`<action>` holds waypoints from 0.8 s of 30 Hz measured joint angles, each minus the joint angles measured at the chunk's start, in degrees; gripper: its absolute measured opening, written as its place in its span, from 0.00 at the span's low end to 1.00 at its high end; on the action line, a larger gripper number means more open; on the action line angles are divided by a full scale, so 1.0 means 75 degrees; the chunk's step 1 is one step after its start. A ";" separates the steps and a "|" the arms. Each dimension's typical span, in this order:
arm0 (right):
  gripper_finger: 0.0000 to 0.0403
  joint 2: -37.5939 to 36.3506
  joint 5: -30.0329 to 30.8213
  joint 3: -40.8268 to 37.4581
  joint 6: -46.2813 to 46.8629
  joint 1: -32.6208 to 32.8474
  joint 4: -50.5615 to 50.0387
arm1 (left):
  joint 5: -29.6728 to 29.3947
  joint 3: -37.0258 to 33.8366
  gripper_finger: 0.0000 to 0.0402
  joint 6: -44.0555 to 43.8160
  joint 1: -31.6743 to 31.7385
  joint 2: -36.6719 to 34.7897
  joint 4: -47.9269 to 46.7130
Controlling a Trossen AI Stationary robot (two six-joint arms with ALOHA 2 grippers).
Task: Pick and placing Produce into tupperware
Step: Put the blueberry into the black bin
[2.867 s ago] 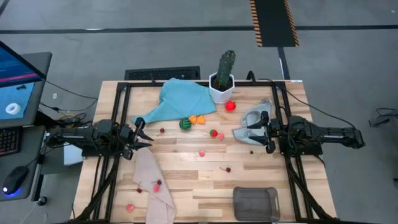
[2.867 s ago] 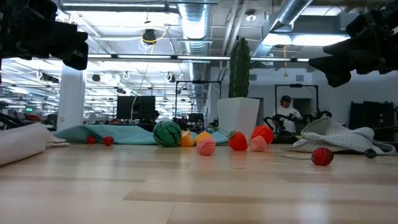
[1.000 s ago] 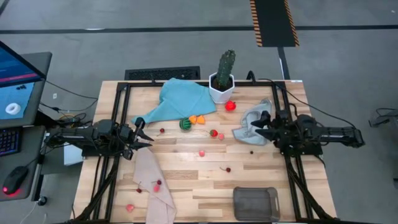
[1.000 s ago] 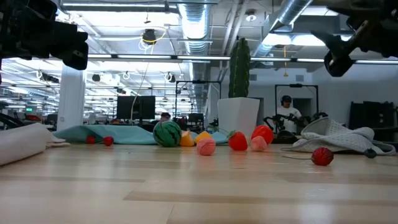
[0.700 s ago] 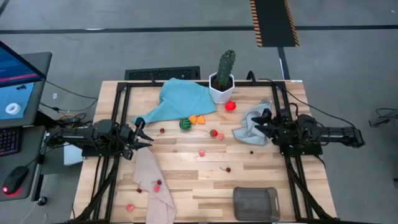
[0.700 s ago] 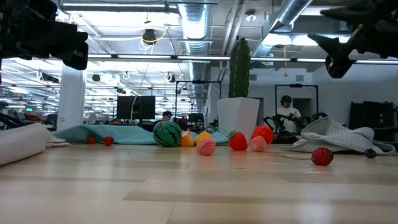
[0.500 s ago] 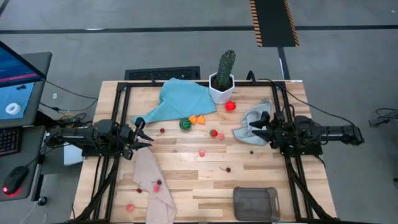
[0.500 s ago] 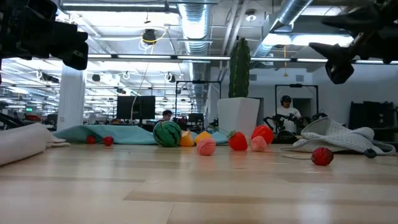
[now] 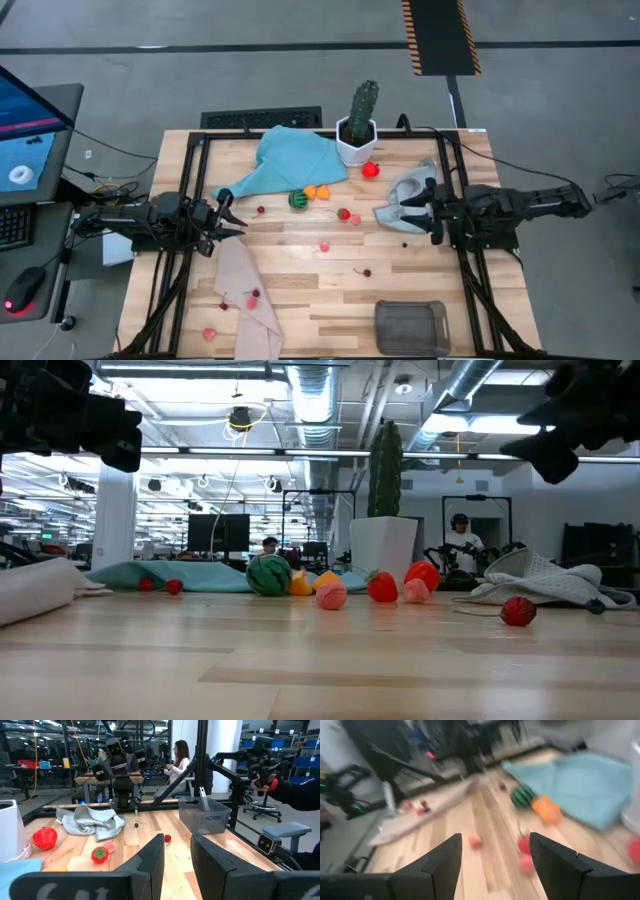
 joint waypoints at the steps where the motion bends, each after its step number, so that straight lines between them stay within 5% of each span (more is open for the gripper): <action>1: 0.63 0.0265 0.0038 0.0254 0.0254 -0.0001 -0.0325 | -0.0059 0.0000 0.21 -0.0072 0.0003 -0.0003 0.0079; 12: 0.63 0.3342 -0.0129 0.2354 0.3945 -0.0052 -0.4360 | -0.0408 0.0000 0.21 -0.0130 0.0003 -0.0003 0.1369; 18: 0.63 0.4742 -0.1011 0.2615 0.4784 0.0167 -0.4554 | -0.0439 0.0000 0.21 -0.0633 0.0000 -0.0003 0.1769; 24: 0.63 0.5779 -0.1046 0.2737 0.5671 0.0607 -0.4425 | -0.0942 0.0000 0.21 -0.0446 0.0001 -0.0003 0.1540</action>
